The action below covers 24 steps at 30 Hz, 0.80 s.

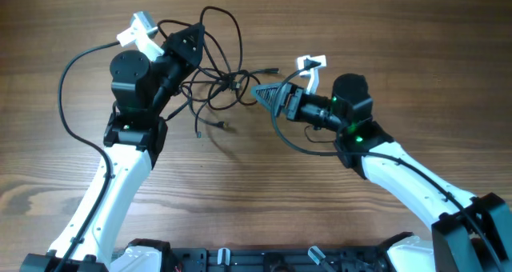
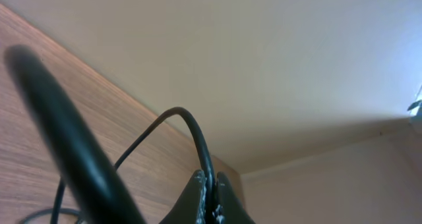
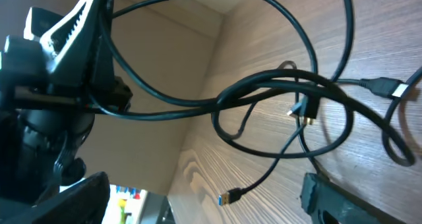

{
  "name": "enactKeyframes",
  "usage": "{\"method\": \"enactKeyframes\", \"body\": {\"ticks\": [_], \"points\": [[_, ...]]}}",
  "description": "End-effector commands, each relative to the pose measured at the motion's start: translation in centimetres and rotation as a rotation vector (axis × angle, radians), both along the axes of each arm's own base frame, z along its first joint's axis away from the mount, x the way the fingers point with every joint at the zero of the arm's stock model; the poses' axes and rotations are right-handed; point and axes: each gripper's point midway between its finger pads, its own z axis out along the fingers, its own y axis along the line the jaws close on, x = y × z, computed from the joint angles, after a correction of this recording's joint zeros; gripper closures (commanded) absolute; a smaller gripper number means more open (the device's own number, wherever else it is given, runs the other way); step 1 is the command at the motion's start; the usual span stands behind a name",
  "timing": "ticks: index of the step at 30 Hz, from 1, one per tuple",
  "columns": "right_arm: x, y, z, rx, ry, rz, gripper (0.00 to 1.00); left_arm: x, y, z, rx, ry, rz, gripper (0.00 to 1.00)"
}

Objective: Untangle cables

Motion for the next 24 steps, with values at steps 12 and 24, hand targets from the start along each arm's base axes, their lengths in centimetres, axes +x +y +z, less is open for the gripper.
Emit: {"method": "enactKeyframes", "body": {"ticks": [12,24], "points": [[0.6,1.7,-2.1,-0.147,-0.077,-0.16,0.19,-1.0,-3.6,1.5,-0.166,0.032,-0.078,0.96],[0.9,2.0,-5.9,-0.2,-0.005,-0.153,0.59,-1.3,-4.8,2.6,-0.173,-0.01,-0.099,0.96]]}}
